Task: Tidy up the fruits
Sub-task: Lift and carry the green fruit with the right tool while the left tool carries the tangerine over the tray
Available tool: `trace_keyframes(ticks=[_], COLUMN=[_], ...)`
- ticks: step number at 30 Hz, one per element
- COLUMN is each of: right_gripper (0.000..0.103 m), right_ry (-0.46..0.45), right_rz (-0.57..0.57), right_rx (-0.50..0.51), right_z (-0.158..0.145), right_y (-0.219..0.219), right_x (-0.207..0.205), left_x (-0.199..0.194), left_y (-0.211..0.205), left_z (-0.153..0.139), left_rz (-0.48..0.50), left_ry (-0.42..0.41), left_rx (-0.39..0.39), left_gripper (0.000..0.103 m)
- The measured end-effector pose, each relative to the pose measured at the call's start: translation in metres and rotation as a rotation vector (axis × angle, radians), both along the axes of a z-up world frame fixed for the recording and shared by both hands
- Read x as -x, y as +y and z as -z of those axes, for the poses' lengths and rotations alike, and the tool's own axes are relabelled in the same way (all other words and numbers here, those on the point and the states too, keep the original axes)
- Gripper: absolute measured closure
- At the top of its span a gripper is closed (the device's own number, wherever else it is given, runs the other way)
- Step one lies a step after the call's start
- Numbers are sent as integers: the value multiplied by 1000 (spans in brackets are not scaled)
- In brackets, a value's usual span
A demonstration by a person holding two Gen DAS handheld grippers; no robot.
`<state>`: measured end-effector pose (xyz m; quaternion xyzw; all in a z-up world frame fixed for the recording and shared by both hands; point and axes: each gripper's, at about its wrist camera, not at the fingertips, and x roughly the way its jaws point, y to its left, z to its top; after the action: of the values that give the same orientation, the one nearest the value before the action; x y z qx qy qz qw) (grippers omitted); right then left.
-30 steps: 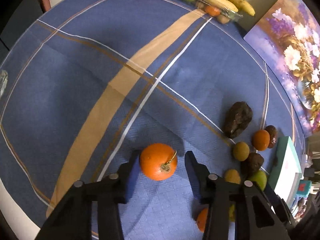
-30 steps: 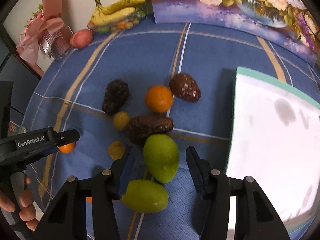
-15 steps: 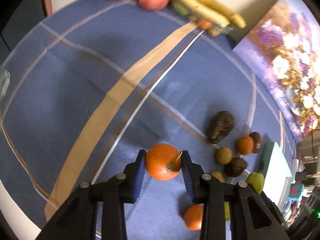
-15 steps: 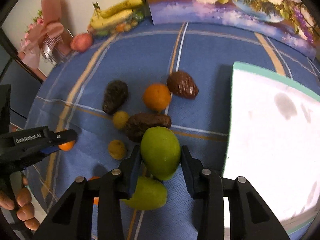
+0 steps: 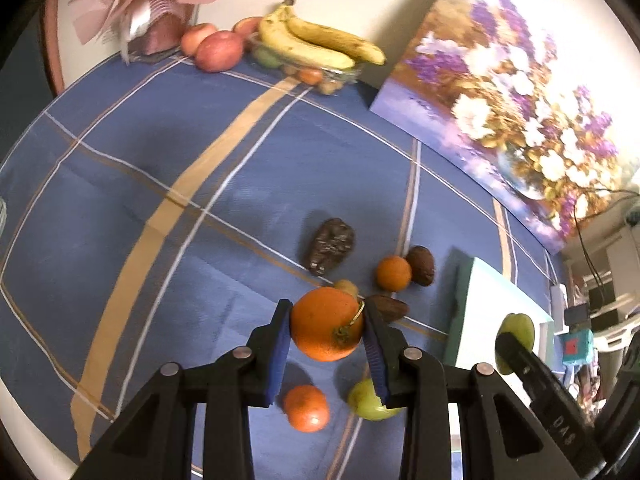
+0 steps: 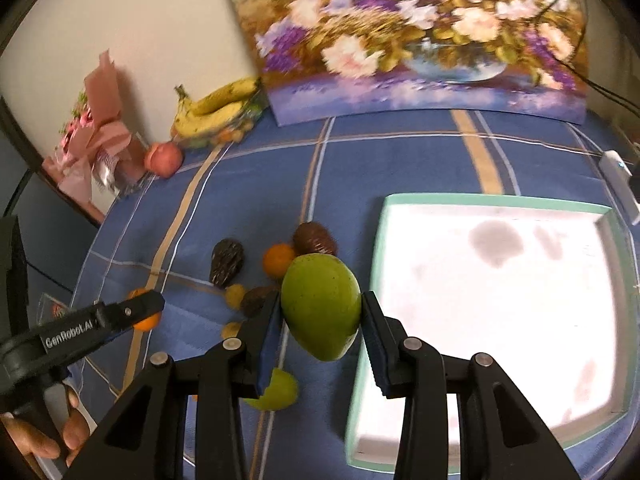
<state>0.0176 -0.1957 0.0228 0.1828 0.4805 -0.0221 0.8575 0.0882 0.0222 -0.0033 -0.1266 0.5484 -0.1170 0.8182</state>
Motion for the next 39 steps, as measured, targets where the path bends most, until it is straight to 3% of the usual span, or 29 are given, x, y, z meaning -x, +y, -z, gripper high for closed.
trace_keyframes(ticks=[10, 23, 29, 39], right_gripper=[62, 62, 62, 62], right_ry=[29, 66, 74, 124], right_rz=[157, 418, 459, 483], right_rx=[9, 48, 29, 70], right_z=[-8, 8, 28, 42], right_y=[-65, -174, -194, -198], right_x=[20, 52, 55, 46], left_x=[17, 26, 25, 11], left_y=[-60, -162, -207, -241], left_z=[-6, -23, -14, 14], left_rz=[156, 372, 436, 480], left_ry=[-7, -56, -68, -41], left_rx=[-15, -7, -34, -47], left_gripper=[66, 66, 66, 66])
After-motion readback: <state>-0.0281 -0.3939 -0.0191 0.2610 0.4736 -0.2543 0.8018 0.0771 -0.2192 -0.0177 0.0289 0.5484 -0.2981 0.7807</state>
